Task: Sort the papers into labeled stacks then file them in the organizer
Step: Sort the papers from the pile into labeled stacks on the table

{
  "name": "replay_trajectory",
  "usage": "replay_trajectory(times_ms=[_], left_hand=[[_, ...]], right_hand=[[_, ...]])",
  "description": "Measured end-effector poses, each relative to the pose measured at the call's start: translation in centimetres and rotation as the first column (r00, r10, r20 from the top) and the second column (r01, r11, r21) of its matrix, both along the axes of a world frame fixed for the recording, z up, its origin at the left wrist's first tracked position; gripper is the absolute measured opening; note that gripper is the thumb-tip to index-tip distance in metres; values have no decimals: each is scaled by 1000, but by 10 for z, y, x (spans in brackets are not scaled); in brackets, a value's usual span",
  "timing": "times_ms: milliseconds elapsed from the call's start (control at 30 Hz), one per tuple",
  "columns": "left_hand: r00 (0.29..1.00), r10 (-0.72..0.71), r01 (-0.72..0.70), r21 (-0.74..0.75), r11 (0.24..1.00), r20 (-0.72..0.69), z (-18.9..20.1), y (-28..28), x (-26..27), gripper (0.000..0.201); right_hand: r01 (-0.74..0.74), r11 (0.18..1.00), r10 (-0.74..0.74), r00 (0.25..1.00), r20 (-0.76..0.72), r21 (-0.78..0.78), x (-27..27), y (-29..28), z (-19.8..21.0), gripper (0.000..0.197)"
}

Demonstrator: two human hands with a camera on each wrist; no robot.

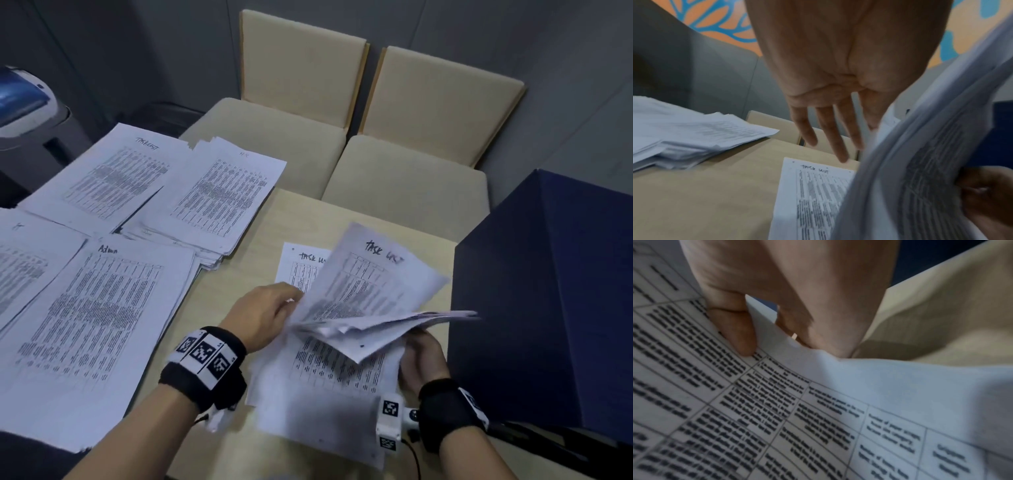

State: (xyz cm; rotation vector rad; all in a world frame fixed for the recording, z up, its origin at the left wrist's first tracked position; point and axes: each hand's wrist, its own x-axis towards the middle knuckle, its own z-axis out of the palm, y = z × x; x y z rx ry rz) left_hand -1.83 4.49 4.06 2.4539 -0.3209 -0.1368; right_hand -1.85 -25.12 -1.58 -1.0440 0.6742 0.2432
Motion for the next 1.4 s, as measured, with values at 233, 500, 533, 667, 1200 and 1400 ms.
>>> replay_trajectory(times_ms=[233, 500, 533, 667, 1200, 1400], left_hand=[[800, 489, -352, 388, 852, -347, -59, -14, 6, 54], [886, 359, -362, 46, 931, -293, -62, -16, 11, 28], [903, 325, -361, -88, 928, -279, -60, -14, 10, 30], [909, 133, -324, -471, 820, -394, -48, -5, 6, 25], [920, 355, -329, -819, 471, -166, 68, -46, 30, 52], [903, 429, -236, -866, 441, -27, 99, -45, 33, 46]], right_hand=[[120, 993, -121, 991, 63, 13, -10, -10, 0, 20], [151, 985, -149, 988, 30, -85, -11, -19, -4, 26], [149, 986, -146, 989, 38, -79, -11, -19, -4, 28], [103, 993, -101, 994, 32, -62, -10, -9, 9, 18], [49, 863, 231, 847, 478, -504, 18, 43, 146, 9], [279, 724, 220, 774, 594, -631, 6, 68, 158, 18]])
